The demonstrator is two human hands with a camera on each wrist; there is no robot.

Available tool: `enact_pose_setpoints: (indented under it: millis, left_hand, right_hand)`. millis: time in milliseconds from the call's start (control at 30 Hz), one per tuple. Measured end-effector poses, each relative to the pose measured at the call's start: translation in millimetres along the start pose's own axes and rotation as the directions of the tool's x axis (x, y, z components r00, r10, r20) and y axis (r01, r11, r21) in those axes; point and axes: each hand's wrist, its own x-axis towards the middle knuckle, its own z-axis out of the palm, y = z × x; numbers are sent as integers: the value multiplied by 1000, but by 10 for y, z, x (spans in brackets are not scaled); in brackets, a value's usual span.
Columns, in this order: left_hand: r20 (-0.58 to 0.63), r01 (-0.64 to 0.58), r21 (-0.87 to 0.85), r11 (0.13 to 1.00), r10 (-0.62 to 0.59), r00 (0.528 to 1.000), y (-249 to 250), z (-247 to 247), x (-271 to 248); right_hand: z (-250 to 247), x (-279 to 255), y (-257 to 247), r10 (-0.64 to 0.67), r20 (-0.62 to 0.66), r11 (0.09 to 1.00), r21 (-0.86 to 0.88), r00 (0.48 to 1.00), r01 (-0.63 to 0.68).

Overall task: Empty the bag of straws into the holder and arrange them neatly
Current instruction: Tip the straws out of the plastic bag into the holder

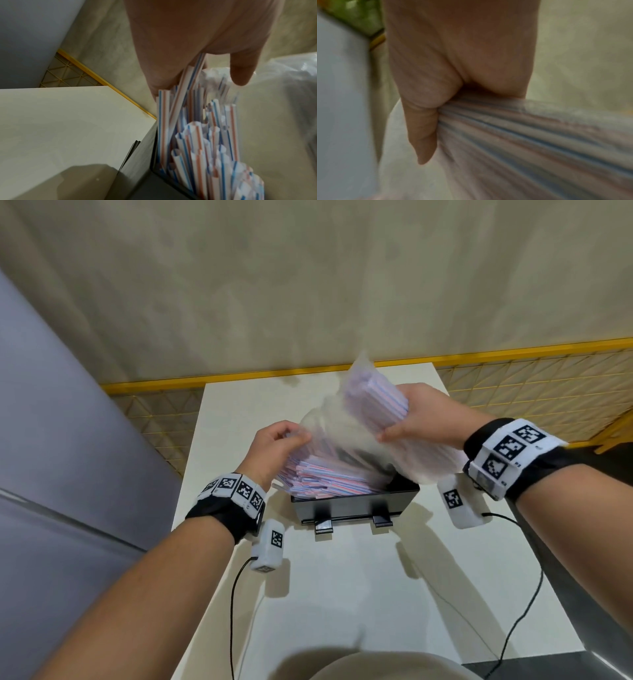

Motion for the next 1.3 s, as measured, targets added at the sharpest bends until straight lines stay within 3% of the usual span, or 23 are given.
enact_pose_setpoints:
  millis: [67, 167, 267, 433, 567, 767, 1100, 1300]
  left_hand:
    - [6, 28, -58, 998, -28, 1000, 2, -7, -2]
    - [8, 29, -54, 998, -29, 1000, 0, -9, 3]
    - [-7, 30, -42, 999, -30, 1000, -9, -1, 21]
    - [-26, -2, 23, 1000, 3, 1000, -41, 21, 42]
    - [-39, -18, 68, 998, 21, 999, -70, -3, 65]
    - [-40, -13, 17, 1000, 14, 999, -37, -25, 56]
    - [-30, 38, -48, 998, -40, 999, -40, -36, 91]
    - [-22, 42, -64, 997, -44, 999, -30, -57, 94]
  right_hand:
    - [-35, -3, -23, 7, -25, 990, 144, 1000, -4]
    - [-59, 10, -18, -14, -15, 1000, 7, 1000, 14]
    - [-57, 9, -26, -36, -33, 996, 85, 999, 38]
    - [-69, 38, -68, -77, -28, 997, -16, 997, 77]
    - [-114, 31, -118, -137, -49, 972, -197, 989, 125]
    - [-355, 0, -234, -157, -111, 987, -49, 981, 152]
    - [-436, 60, -296, -105, -23, 994, -44, 994, 104]
    - [-415, 89, -299, -150, -13, 958, -248, 989, 142]
